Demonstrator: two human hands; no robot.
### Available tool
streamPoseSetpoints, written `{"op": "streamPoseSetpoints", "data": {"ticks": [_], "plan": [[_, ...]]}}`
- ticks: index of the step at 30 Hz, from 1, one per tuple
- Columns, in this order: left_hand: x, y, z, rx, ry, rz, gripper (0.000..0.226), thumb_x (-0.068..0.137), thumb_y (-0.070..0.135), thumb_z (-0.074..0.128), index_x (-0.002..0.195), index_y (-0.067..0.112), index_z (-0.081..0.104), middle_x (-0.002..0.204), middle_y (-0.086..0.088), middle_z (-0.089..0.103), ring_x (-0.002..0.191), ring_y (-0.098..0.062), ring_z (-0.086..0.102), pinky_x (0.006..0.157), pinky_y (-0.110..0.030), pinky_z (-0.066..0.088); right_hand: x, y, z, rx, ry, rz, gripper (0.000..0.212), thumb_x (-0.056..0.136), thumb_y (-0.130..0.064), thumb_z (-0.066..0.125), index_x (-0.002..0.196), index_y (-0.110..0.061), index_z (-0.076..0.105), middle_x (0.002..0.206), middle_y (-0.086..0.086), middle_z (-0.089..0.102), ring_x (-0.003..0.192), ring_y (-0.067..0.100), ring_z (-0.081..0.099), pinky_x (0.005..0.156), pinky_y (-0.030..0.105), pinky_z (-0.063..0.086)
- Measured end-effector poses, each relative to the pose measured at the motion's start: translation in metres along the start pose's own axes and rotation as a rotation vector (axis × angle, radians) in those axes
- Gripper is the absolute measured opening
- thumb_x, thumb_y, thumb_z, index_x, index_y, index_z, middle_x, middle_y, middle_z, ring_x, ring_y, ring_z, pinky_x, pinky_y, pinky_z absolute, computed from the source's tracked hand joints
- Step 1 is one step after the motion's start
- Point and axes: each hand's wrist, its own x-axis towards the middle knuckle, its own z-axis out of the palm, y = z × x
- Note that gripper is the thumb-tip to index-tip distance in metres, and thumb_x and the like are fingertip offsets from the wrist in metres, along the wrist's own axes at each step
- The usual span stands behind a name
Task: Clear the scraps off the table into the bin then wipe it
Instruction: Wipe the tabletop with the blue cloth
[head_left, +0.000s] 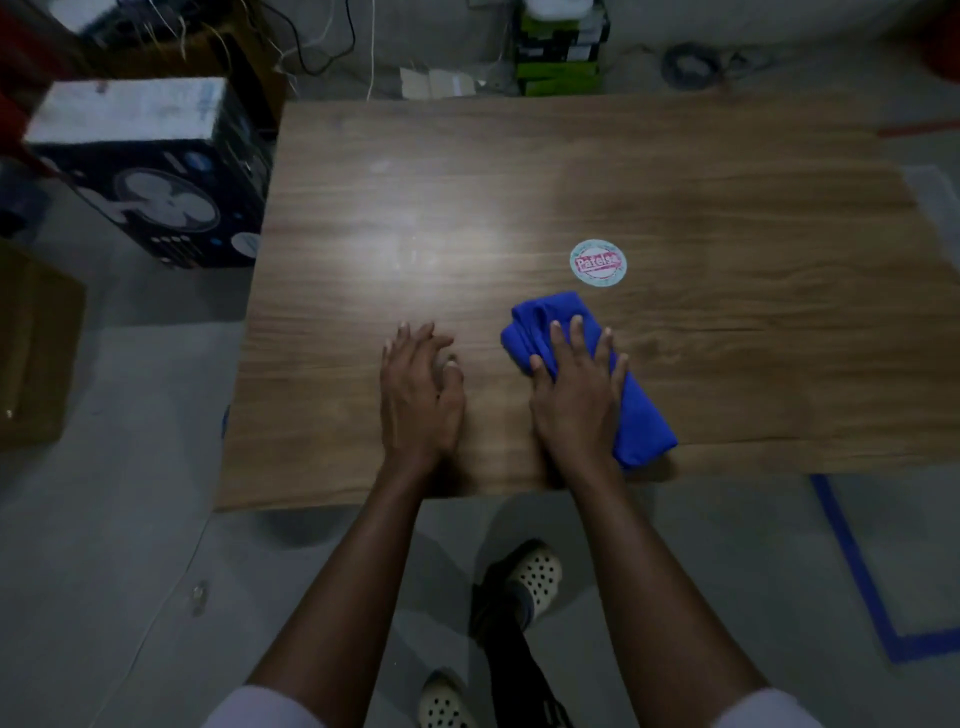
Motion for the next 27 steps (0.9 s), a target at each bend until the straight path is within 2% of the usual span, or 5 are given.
{"op": "streamPoseSetpoints", "data": {"ticks": [8,14,21,24,27], "plan": [[0.128,0.007,0.048,0.086,0.046,-0.004,0.044,0.093,0.021,0.049,0.13,0.004,0.064,0.147,-0.014,0.056,0.148,-0.032,0.036,0.126,-0.038,0.012,0.101,-0.007,0.025,-0.123,0.052,-0.161,0.053,0.104,-0.038,0.029,0.152,-0.021,0.043,0.163,0.0,0.032,0.153,0.034,0.018,0.125,0.048,0.012],[0.156,-0.004,0.054,0.038,0.084,-0.047,0.051,0.09,0.018,0.052,0.138,0.0,0.057,0.153,-0.017,0.048,0.151,-0.035,0.03,0.125,-0.028,0.002,0.188,-0.041,0.029,-0.067,0.053,-0.096,0.057,0.095,-0.019,0.047,0.151,-0.025,0.044,0.164,-0.008,0.029,0.152,0.03,0.02,0.123,0.043,0.013],[0.16,-0.007,0.048,-0.072,0.065,-0.07,0.059,0.096,0.031,0.04,0.142,-0.004,0.05,0.153,-0.021,0.046,0.151,-0.038,0.03,0.126,-0.027,0.004,0.132,-0.068,0.038,0.085,0.06,-0.369,0.054,0.08,-0.019,0.062,0.134,-0.021,0.064,0.145,-0.006,0.057,0.138,0.03,0.044,0.109,0.038,0.03],[0.156,-0.005,0.047,-0.03,0.001,-0.044,0.056,0.097,0.029,0.041,0.143,-0.003,0.051,0.154,-0.02,0.046,0.151,-0.037,0.03,0.126,-0.03,0.003,0.123,-0.039,0.022,0.049,0.007,-0.331,0.07,0.073,-0.013,0.044,0.141,-0.023,0.058,0.151,-0.009,0.051,0.141,0.032,0.041,0.109,0.042,0.033],[0.155,-0.003,0.046,-0.02,-0.001,-0.053,0.056,0.095,0.027,0.043,0.143,-0.002,0.051,0.154,-0.018,0.046,0.152,-0.036,0.028,0.127,-0.03,0.001,0.165,-0.017,0.013,-0.074,0.024,-0.177,0.076,0.073,-0.004,0.053,0.146,-0.022,0.051,0.156,-0.009,0.044,0.142,0.035,0.038,0.112,0.047,0.032]]}}
